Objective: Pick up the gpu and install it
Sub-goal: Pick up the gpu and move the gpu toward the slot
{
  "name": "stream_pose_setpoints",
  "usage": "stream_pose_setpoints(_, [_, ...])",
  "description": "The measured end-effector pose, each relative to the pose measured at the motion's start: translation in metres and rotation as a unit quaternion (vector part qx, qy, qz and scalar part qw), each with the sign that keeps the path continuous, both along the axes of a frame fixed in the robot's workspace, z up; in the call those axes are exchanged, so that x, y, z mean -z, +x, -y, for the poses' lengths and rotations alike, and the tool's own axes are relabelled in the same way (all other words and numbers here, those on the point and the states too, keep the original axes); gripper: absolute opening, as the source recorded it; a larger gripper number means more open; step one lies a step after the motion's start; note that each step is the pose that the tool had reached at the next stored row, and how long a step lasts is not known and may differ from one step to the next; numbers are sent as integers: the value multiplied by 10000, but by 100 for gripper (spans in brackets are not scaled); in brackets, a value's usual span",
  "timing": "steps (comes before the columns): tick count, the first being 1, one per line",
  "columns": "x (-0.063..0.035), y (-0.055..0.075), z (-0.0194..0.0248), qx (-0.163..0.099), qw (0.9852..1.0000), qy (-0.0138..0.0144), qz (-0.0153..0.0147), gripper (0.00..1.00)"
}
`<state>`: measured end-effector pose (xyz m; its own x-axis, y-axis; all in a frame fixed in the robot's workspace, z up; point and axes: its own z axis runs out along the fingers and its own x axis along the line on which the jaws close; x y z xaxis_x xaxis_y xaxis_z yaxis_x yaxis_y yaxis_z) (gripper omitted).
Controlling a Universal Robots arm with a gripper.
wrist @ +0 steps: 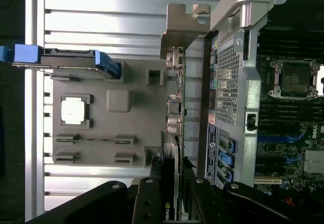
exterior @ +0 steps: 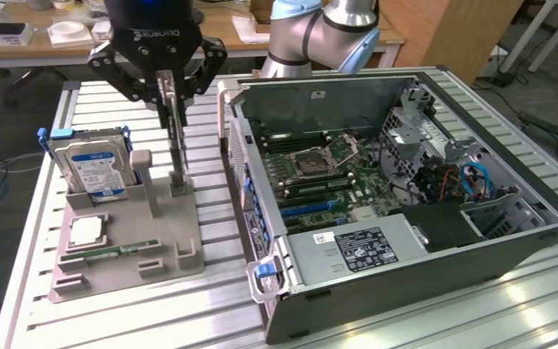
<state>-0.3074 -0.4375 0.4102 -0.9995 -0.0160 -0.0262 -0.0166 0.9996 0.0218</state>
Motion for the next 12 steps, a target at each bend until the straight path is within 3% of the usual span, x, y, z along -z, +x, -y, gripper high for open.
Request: stream_pose_setpoints(12, [0,419,0,0,10000,0,0,26])
